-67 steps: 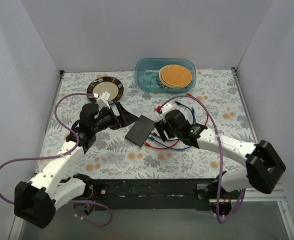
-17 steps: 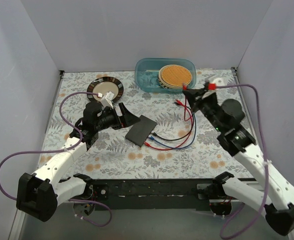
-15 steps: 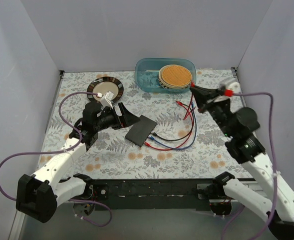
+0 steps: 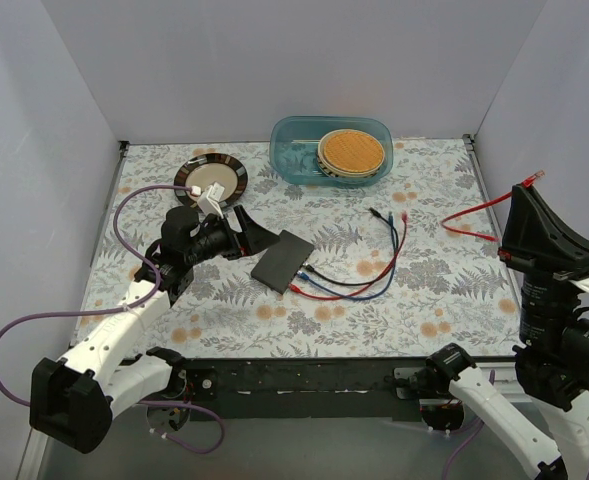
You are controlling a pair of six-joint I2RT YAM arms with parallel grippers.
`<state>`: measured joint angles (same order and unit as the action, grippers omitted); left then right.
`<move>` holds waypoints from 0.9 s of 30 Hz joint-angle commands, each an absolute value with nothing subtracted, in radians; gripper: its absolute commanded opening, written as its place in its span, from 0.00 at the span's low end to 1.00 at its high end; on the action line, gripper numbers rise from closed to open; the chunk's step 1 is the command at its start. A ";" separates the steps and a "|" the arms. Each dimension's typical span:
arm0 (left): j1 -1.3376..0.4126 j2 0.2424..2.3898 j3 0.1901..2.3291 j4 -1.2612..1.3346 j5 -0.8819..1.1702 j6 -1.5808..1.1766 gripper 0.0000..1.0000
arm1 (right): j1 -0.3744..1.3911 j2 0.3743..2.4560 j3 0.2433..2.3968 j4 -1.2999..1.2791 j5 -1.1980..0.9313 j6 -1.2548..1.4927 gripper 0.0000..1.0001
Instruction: Insert the plug into the switch port
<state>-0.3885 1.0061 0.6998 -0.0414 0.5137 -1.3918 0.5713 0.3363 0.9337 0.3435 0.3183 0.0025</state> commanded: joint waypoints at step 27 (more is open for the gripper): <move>-0.393 1.035 0.689 -0.005 0.603 -1.370 0.98 | 0.571 1.204 0.836 -0.058 -0.510 -0.045 0.01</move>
